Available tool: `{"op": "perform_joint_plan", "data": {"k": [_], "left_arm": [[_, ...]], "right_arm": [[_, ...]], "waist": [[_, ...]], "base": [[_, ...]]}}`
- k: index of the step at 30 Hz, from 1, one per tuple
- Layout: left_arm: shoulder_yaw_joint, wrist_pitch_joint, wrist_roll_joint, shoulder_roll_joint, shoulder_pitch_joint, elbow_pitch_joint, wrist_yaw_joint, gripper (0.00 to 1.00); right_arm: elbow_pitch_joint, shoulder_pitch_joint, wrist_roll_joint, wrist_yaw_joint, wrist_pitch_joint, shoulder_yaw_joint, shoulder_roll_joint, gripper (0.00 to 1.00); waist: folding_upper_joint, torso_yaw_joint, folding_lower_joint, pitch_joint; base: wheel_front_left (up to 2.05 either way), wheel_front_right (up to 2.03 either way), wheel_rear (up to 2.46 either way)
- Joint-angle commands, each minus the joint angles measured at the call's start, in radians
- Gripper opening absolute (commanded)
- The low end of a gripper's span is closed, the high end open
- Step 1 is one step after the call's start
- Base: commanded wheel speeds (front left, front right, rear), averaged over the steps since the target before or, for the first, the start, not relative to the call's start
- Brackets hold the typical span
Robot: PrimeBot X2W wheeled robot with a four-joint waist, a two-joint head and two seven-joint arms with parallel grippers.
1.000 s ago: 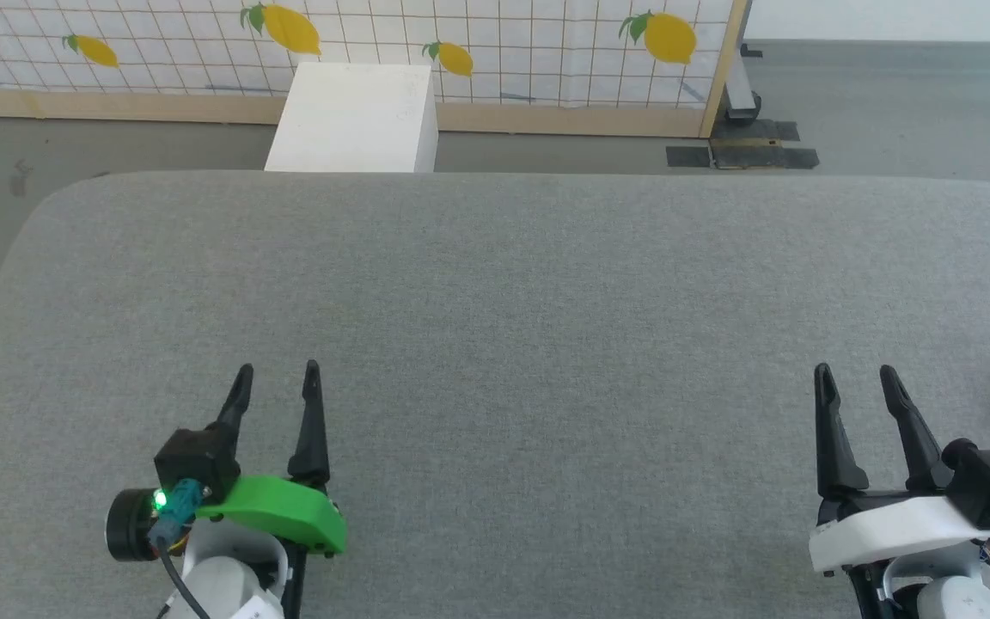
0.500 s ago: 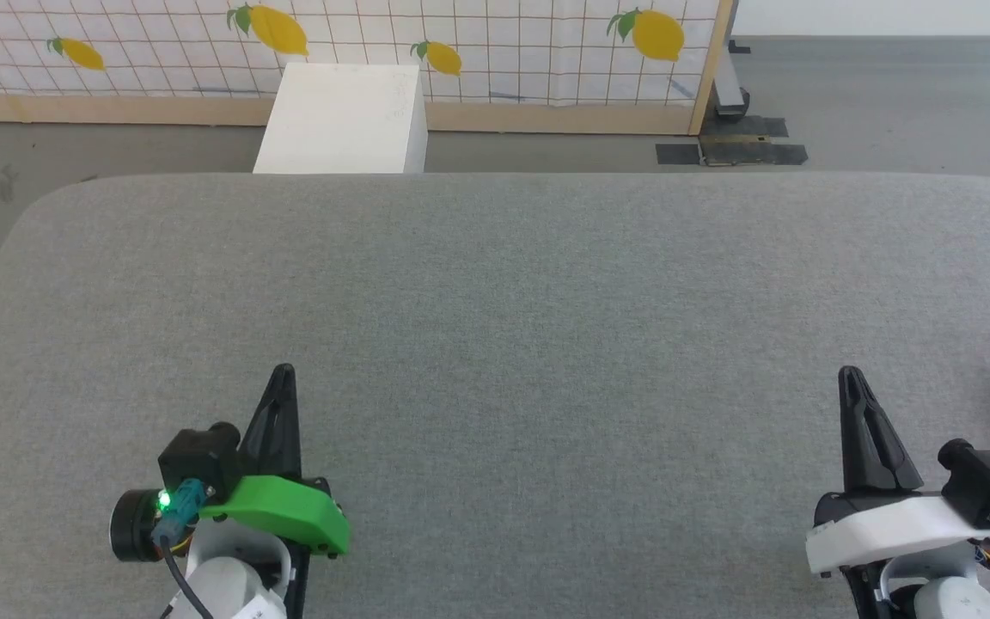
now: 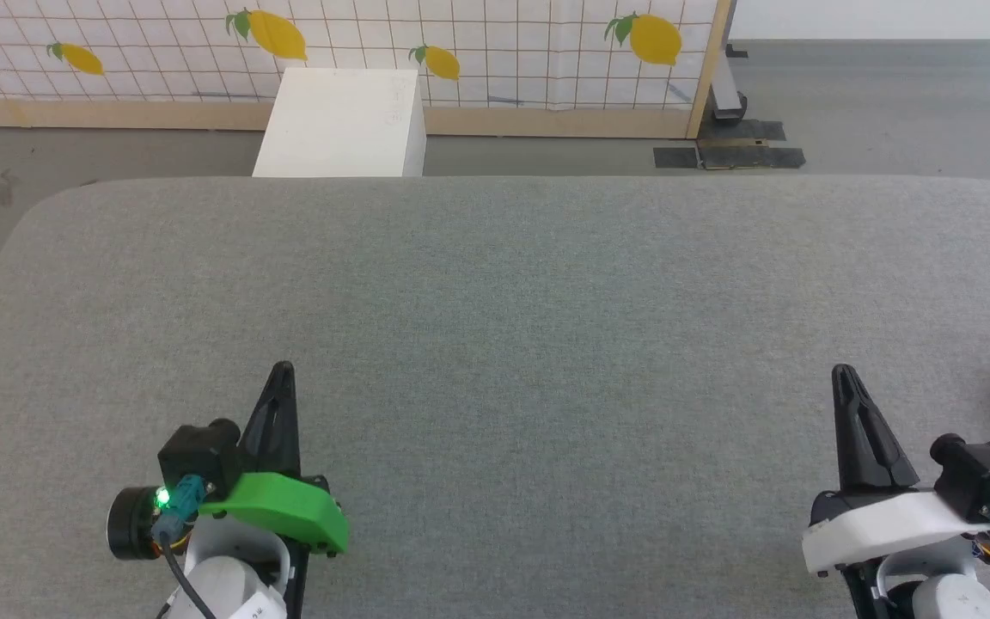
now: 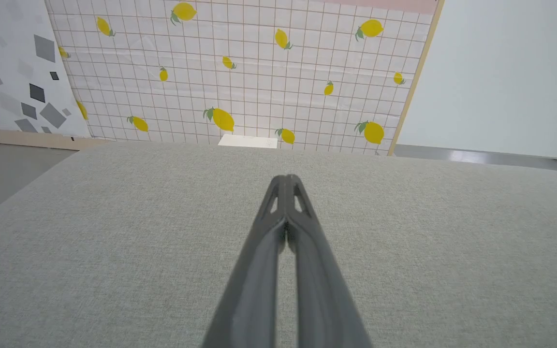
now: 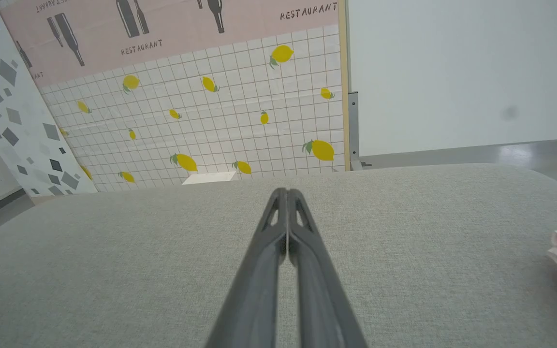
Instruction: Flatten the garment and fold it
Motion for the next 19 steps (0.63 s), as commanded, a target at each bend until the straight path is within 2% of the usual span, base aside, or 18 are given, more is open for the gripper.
{"op": "perform_joint_plan", "data": {"k": [1, 19], "left_arm": [[0.004, 0.007, 0.017, -0.004, 0.016, -0.008, 0.000, 0.00], [0.017, 0.044, 0.049, -0.011, 0.036, -0.047, 0.000, 0.00]], "right_arm": [[-0.008, 0.005, -0.010, 0.000, 0.007, 0.004, 0.000, 0.00], [-0.033, 0.010, -0.043, 0.000, 0.045, 0.014, 0.000, 0.00]], "waist": [[0.0000, 0.000, 0.0001, -0.001], [0.0000, -0.004, 0.0001, -0.008]], "base": [[0.00, 0.00, 0.00], [0.00, 0.00, 0.00]]}}
